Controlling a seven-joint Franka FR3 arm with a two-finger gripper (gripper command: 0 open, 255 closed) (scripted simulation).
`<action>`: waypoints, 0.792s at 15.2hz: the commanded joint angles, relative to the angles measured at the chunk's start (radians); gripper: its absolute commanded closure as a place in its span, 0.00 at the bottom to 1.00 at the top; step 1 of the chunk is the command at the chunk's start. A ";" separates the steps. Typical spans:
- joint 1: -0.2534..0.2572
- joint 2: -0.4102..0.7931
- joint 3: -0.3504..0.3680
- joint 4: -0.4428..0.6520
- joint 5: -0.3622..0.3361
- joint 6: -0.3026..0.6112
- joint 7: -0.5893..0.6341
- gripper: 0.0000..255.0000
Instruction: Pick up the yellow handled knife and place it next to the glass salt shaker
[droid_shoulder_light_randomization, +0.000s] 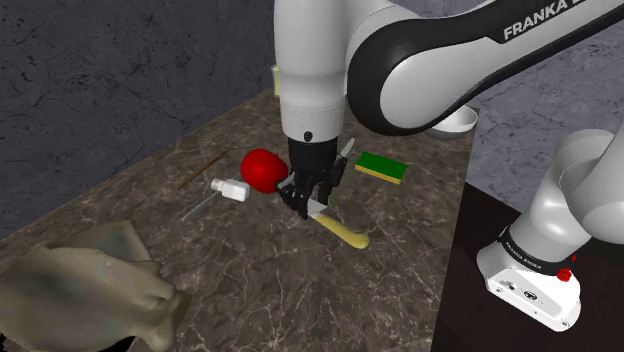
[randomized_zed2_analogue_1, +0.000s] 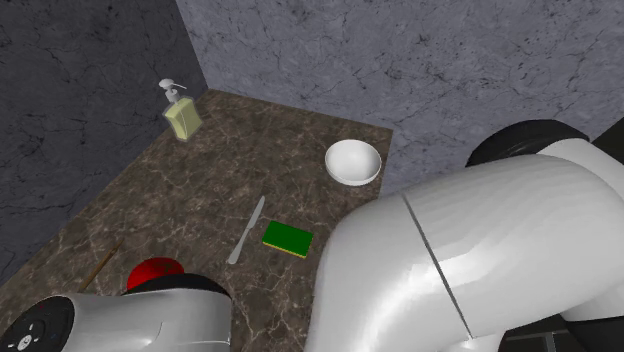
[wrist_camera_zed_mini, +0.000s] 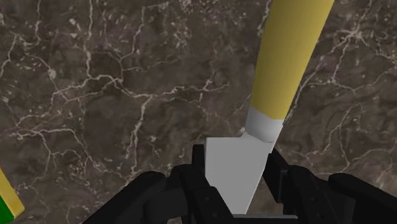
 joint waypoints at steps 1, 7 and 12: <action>0.013 0.012 0.017 -0.003 -0.004 0.016 0.035 1.00; 0.014 0.047 0.022 -0.051 -0.018 0.096 0.044 1.00; 0.015 0.083 0.025 -0.086 -0.036 0.163 0.055 1.00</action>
